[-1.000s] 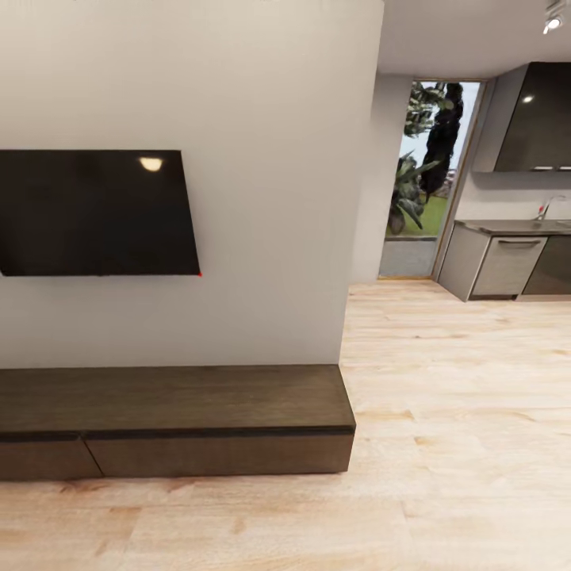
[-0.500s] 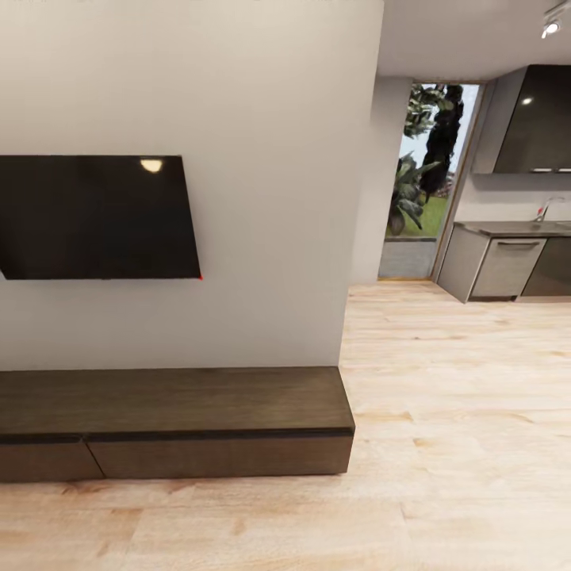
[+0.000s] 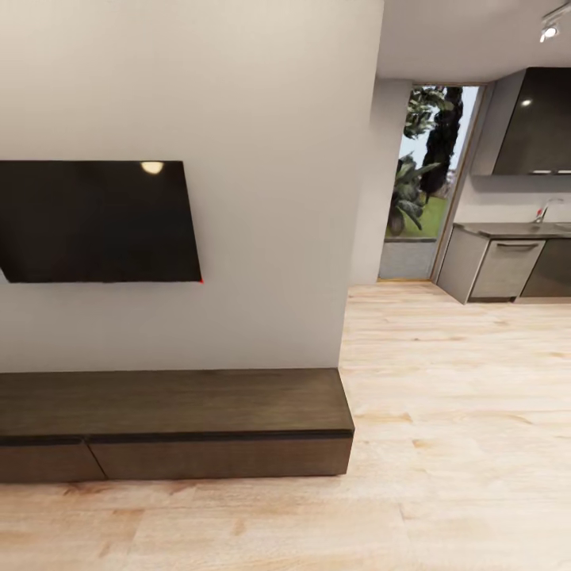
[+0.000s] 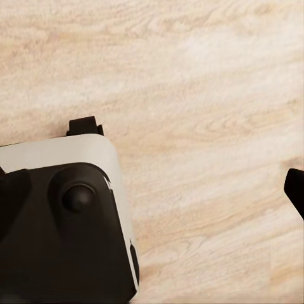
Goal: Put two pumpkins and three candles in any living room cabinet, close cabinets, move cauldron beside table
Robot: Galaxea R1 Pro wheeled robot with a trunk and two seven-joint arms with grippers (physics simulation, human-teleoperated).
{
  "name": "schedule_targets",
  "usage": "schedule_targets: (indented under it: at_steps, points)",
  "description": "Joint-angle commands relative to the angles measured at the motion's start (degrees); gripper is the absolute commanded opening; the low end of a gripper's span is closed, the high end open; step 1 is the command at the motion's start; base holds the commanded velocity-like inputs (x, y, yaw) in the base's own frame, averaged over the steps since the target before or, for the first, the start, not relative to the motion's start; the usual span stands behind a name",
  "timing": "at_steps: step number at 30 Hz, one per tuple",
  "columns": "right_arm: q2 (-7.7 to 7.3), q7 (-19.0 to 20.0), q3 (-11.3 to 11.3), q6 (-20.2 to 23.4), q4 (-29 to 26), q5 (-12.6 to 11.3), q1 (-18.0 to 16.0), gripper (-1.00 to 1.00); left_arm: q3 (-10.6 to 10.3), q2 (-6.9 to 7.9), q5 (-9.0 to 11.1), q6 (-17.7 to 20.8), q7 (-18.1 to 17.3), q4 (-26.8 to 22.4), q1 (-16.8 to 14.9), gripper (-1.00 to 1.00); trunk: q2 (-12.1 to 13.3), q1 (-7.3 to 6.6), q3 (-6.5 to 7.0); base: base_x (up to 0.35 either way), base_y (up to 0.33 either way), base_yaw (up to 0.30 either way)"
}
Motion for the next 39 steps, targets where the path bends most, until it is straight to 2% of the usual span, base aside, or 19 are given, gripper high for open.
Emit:
schedule_targets:
  at_steps: [1,11,17,23,39]
  points:
    - [0.04,-0.19,0.49,0.31,0.12,-0.37,-0.03,1.0,-0.49,0.03,0.43,0.32,0.36,-0.21,0.08,1.0,0.36,-0.22,0.11,0.0,0.0,0.0]
    - [0.44,-0.19,0.49,0.31,0.47,-0.38,-0.03,1.0,-0.68,0.0,0.38,0.24,0.5,-0.21,0.61,1.0,4.37,-2.42,1.91,0.0,0.0,0.0]
    - [0.8,-0.19,0.5,0.31,0.79,-0.38,-0.03,1.0,-2.78,-0.01,0.42,-0.08,0.59,-0.21,0.72,1.0,6.78,-3.73,2.99,0.0,0.0,0.0]
    - [0.92,-0.2,0.5,0.31,0.97,-0.38,-0.03,1.0,-3.36,-0.02,0.43,-0.19,0.6,-0.22,1.29,1.0,9.19,-5.05,4.06,0.0,0.0,0.0]
    - [0.54,-0.19,0.46,0.28,1.49,-0.14,0.05,1.0,-3.27,0.18,0.95,-0.82,0.71,-0.42,1.7,1.0,9.19,-5.05,4.06,0.0,0.0,0.0]
